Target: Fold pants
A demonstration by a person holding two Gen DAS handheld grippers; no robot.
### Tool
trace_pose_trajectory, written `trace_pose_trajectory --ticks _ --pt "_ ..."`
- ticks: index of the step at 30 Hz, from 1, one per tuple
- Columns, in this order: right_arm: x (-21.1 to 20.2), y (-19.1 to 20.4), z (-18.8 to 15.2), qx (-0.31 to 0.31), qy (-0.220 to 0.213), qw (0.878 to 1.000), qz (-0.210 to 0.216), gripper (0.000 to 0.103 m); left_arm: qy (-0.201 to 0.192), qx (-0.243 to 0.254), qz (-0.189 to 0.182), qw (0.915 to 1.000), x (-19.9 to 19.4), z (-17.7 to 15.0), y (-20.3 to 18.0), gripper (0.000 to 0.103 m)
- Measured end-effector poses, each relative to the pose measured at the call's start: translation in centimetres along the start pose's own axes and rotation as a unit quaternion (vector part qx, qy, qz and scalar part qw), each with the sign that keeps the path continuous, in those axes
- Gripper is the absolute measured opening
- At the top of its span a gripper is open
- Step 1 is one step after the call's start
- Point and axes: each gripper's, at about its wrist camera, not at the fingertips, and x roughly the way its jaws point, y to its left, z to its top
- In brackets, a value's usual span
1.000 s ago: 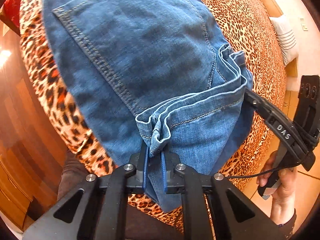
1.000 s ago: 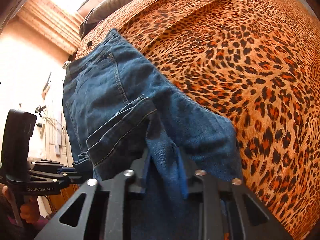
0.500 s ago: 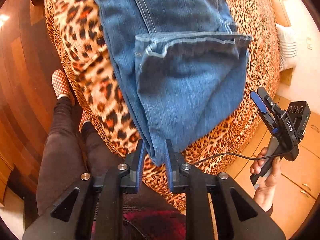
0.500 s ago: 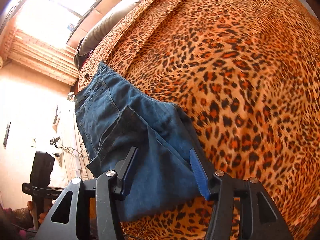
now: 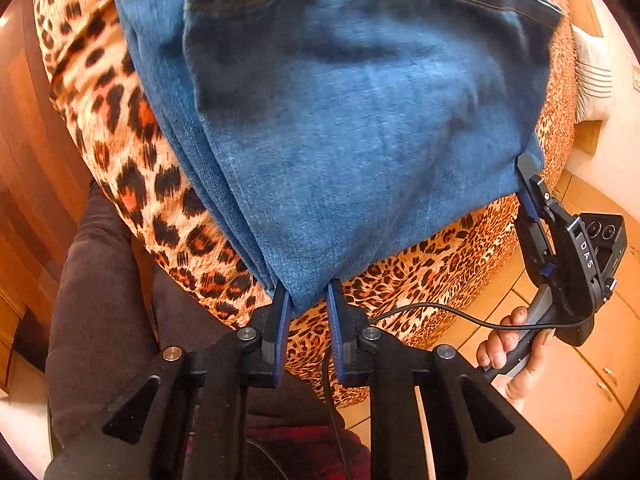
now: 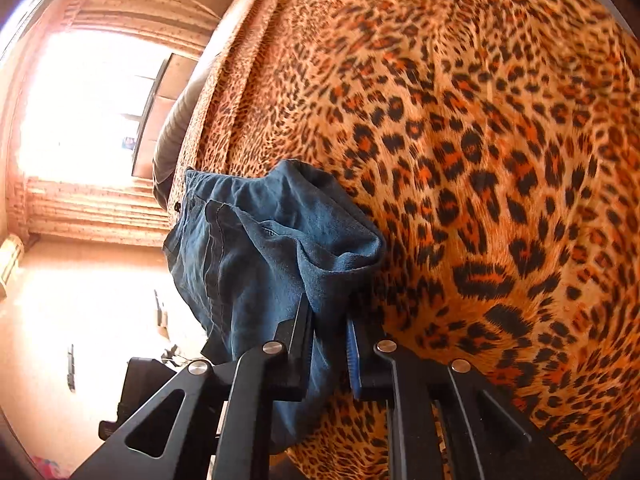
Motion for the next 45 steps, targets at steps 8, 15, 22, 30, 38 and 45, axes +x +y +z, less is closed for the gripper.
trace_pose_trajectory --ticks 8,15,22,30,38,45 --pt "0.2 -0.5 0.8 -0.045 0.032 0.993 -0.106 0.028 0.008 0.053 -0.025 0.9982 -2.0 -1.7 0.0 0.015" --pt "-0.7 4.7 4.1 -0.118 -0.005 0.992 -0.049 0.041 -0.163 0.064 0.04 0.9838 -8.8 0.8 -1.4 0.046" --pt "6.9 11.5 5.4 -0.214 0.034 0.976 -0.021 0.014 -0.185 0.019 0.12 0.9752 -8.0 4.2 -0.6 0.046" --pt "7.1 10.6 7.8 -0.208 0.064 0.975 -0.049 0.036 -0.176 0.014 0.026 0.984 -9.9 3.0 1.2 0.047" --pt "5.5 7.3 4.8 -0.252 0.091 0.953 -0.139 0.035 -0.176 0.034 0.086 0.9801 -7.4 4.6 -1.2 0.048" --pt "3.8 4.7 4.4 -0.19 0.054 0.969 -0.148 0.03 -0.164 0.047 0.058 0.9836 -8.4 4.2 -0.8 0.049"
